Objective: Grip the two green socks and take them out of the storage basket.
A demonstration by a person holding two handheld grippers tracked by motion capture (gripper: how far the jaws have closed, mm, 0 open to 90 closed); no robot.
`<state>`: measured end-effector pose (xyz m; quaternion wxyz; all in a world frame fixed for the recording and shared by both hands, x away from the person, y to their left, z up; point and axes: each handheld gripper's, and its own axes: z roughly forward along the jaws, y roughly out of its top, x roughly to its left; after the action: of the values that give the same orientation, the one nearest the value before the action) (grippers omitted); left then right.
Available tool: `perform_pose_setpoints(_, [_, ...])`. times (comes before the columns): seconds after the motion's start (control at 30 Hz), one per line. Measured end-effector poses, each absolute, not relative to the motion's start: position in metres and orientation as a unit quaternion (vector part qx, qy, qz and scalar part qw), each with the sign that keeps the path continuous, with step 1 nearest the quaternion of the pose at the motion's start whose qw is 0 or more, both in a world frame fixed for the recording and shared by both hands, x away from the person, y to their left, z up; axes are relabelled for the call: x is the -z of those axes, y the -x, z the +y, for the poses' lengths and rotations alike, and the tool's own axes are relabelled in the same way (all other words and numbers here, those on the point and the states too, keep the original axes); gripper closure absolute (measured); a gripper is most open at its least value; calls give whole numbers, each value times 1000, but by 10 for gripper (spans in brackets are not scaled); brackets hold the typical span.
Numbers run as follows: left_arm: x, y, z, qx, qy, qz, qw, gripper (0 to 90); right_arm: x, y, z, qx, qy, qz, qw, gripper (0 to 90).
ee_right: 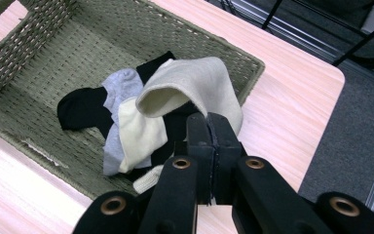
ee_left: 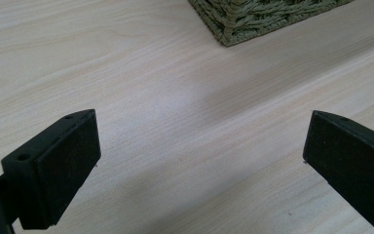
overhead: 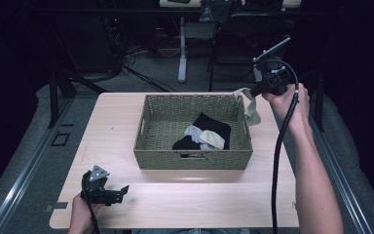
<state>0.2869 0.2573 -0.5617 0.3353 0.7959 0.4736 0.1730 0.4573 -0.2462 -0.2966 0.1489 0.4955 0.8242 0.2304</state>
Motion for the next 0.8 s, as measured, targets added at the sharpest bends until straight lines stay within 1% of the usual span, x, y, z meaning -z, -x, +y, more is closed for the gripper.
perform_pose_setpoints(0.47, [562, -287, 256, -173, -794, 476, 336, 3, 309, -449, -292, -217, -534, 802, 155, 898])
perform_pose_setpoints(0.63, [562, -288, 256, -173, -795, 476, 335, 3, 325, -449, -305, -205, -549, 796, 151, 898])
perform_pose_setpoints(0.8, [562, -288, 256, -173, -794, 476, 336, 3, 354, -452, -315, -192, -564, 791, 137, 898])
